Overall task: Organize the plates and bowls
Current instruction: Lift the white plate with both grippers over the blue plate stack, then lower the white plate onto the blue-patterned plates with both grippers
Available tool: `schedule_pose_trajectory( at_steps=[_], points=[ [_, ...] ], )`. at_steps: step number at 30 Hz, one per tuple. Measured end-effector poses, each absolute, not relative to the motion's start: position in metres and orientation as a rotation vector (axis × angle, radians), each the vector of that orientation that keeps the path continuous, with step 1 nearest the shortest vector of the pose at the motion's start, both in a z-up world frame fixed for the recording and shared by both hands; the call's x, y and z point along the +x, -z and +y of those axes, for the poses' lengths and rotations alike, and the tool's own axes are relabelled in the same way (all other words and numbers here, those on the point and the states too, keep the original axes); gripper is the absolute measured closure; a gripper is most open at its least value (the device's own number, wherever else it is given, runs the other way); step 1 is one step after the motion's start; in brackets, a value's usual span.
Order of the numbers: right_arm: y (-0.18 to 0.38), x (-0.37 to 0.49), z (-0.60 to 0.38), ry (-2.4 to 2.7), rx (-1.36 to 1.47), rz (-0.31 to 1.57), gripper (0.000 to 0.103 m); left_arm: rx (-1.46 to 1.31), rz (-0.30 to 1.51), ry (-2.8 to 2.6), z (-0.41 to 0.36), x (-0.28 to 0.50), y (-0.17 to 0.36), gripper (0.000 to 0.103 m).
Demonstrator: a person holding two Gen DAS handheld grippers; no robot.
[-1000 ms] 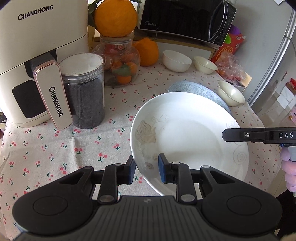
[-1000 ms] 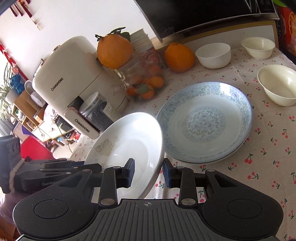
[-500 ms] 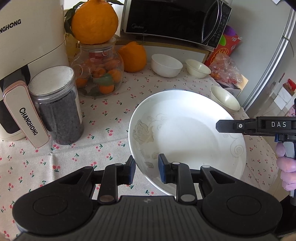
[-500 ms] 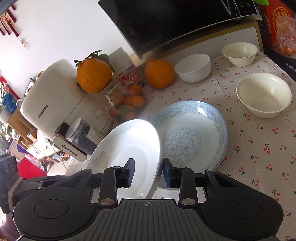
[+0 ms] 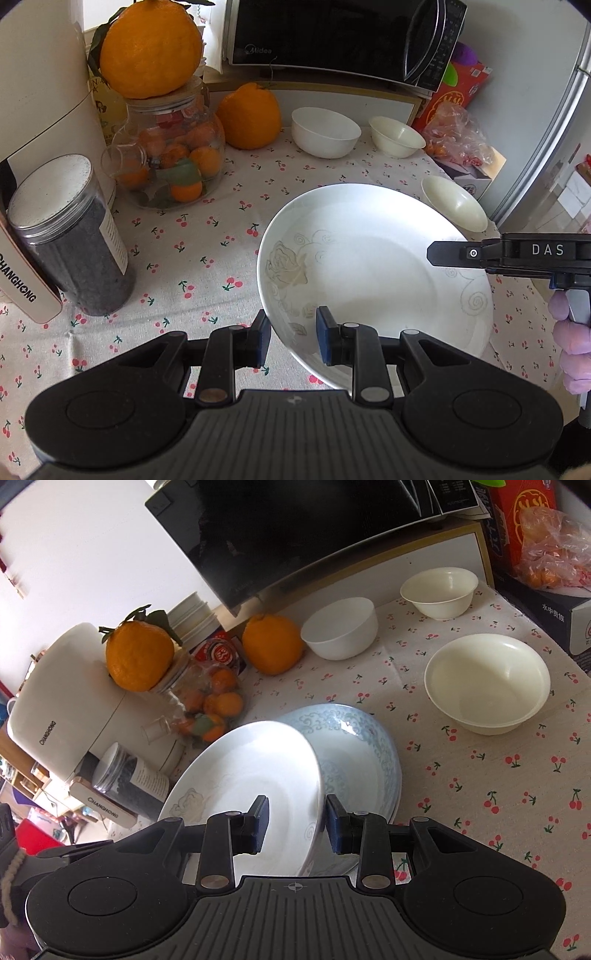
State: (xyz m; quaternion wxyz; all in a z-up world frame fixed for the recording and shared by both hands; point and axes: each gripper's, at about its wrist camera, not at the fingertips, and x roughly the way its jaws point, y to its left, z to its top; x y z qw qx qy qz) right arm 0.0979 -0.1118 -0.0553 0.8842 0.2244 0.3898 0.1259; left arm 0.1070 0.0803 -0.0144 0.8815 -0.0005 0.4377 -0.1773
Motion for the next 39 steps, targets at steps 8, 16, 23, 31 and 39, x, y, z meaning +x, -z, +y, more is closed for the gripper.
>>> schedule_pose_trajectory(
  at_steps=[8,16,23,31,39],
  points=[
    [0.061,0.107,-0.119,-0.227,0.469,0.829,0.071,0.017,0.918,0.338,0.068,0.115,0.017,0.079],
    [0.067,0.113,-0.121,-0.178,0.459,0.85,0.071,0.062,0.922,0.318,0.054,0.12,0.019,0.079],
    [0.067,0.112,-0.12,-0.141,0.418,0.864,0.071,0.079,0.933,0.308,0.048,0.122,0.021,0.079],
    [0.061,0.11,-0.11,-0.112,0.345,0.868,0.071,0.156,0.926,0.262,0.036,0.12,0.022,0.078],
    [0.06,0.109,-0.107,-0.089,0.307,0.884,0.071,0.194,0.926,0.256,0.03,0.118,0.024,0.079]
  ],
)
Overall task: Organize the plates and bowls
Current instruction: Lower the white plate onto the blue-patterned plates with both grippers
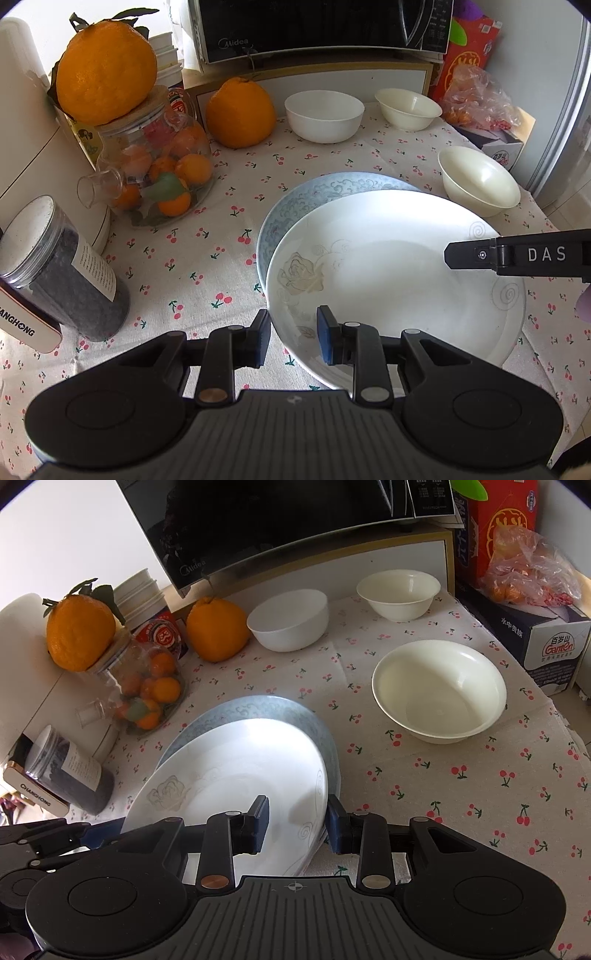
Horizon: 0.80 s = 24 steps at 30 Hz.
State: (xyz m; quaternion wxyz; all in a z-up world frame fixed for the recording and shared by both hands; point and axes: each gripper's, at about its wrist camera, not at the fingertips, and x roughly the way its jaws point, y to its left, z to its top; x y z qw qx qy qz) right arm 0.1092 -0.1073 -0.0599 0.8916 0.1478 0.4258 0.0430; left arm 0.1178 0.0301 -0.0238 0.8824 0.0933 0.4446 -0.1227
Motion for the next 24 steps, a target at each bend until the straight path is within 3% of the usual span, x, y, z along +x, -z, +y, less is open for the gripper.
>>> schedule_pose_trajectory(
  at_steps=[24],
  points=[
    [0.0642,0.1111,-0.1006,-0.087,0.23,0.926,0.069,0.281,0.885,0.216,0.0185,0.1136,0.0241,0.08]
  ],
)
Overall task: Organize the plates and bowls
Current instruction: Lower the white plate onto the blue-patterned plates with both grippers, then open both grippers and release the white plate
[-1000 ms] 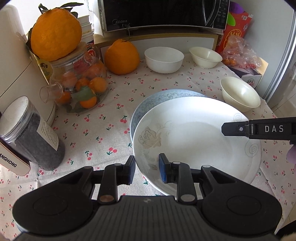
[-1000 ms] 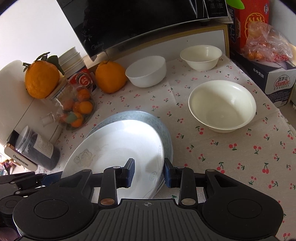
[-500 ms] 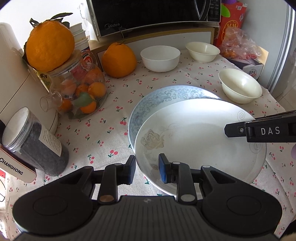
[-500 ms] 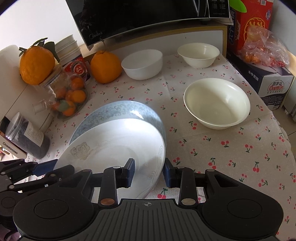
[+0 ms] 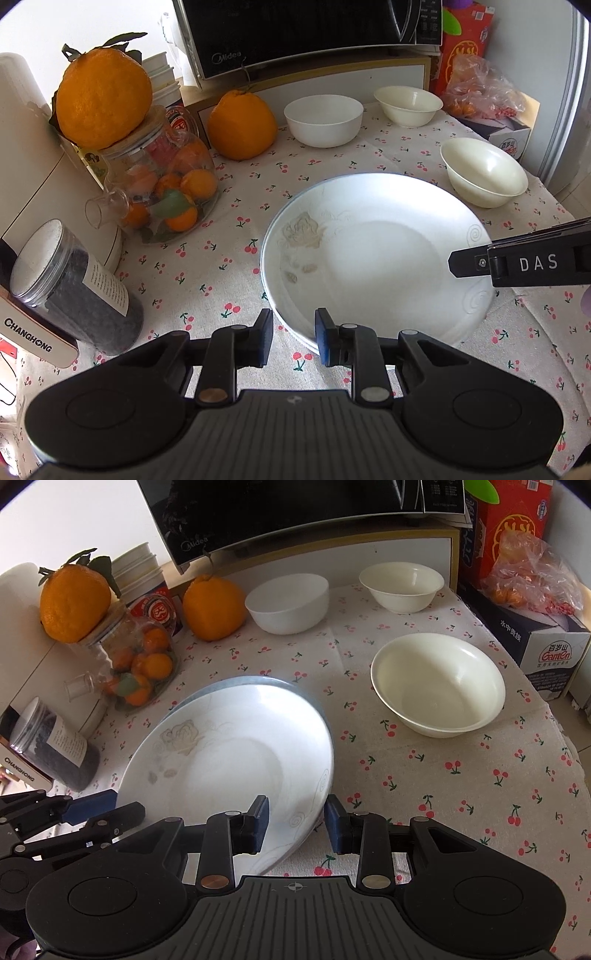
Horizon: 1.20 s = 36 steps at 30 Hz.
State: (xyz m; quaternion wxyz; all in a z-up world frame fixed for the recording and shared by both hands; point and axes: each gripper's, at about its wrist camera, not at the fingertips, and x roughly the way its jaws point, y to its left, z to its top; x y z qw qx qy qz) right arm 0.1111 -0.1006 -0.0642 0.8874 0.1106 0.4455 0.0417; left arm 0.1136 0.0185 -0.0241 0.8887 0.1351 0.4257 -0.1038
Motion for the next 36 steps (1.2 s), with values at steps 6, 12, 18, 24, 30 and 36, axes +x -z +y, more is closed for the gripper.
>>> schedule_pose_trajectory(
  at_steps=[6,12,18,24,30,36],
  points=[
    [0.066,0.113,-0.104,-0.097,0.244,0.917,0.069,0.266,0.885,0.22,0.02,0.114,0.024,0.078],
    [0.065,0.112,-0.107,-0.109,0.255,0.919,0.068,0.255,0.885,0.223,0.02,0.115,0.024,0.077],
    [0.06,0.11,-0.108,-0.156,0.275,0.907,0.052,0.226,0.889,0.228,0.022,0.116,0.022,0.066],
    [0.053,0.106,-0.111,-0.197,0.29,0.888,0.036,0.19,0.882,0.233,0.023,0.115,0.019,0.041],
    [0.045,0.102,-0.123,-0.206,0.309,0.843,0.022,0.144,0.862,0.221,0.023,0.114,0.012,0.015],
    [0.033,0.098,-0.139,-0.195,0.313,0.789,0.016,0.1,0.842,0.207,0.019,0.112,0.003,0.002]
  ],
)
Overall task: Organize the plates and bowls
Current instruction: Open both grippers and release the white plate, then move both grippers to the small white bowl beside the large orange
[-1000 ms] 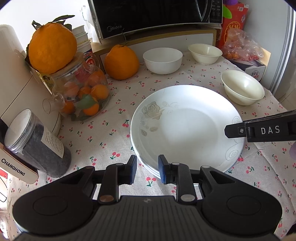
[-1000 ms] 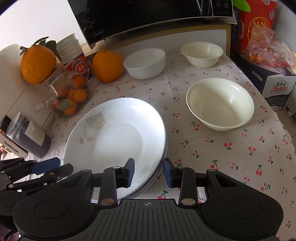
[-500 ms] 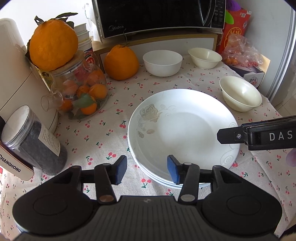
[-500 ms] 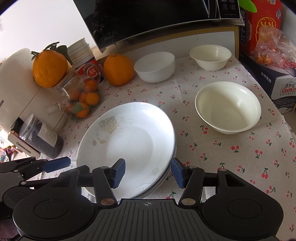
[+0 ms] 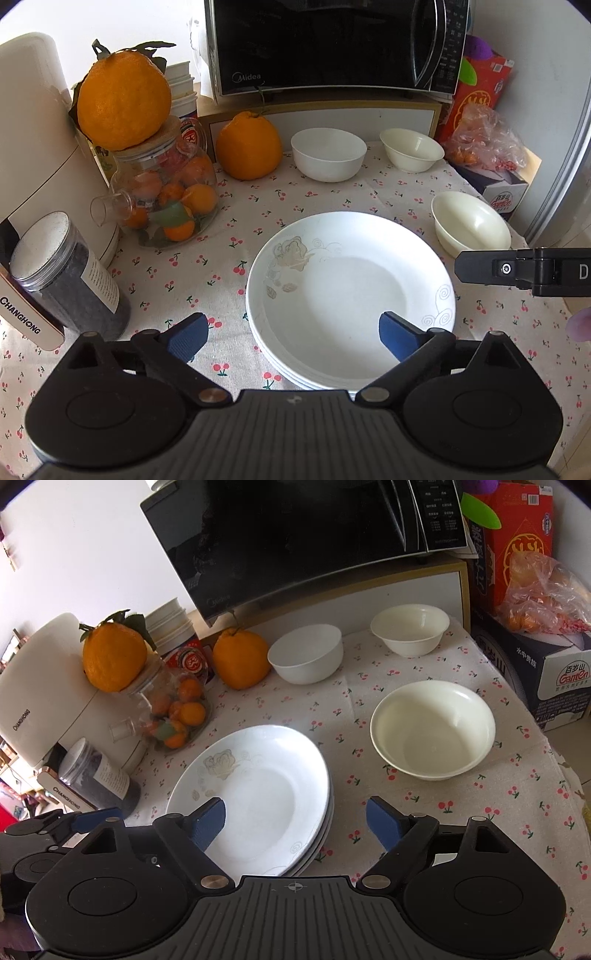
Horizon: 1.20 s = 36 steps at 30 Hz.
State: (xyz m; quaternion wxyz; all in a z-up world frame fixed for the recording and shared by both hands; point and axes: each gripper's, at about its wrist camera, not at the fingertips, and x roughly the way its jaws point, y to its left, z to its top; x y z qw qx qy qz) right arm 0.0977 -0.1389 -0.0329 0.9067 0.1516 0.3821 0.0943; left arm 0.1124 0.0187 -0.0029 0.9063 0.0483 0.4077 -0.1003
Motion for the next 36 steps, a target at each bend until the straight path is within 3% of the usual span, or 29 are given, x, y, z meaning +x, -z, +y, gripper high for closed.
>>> schedule_pose_trajectory(
  at_steps=[19,32,36],
  points=[
    [-0.013,0.171,-0.171,-0.202,0.369,0.71,0.011,-0.112,0.856,0.111,0.006,0.188,-0.024,0.0],
    [0.031,0.261,-0.199,-0.193,0.552,0.778,0.011,-0.268,0.889,0.08,0.013,0.276,0.005,0.001],
    [0.052,0.284,-0.207,-0.193,0.618,0.802,0.011,-0.282,0.884,0.105,0.007,0.296,0.014,0.005]
  ],
)
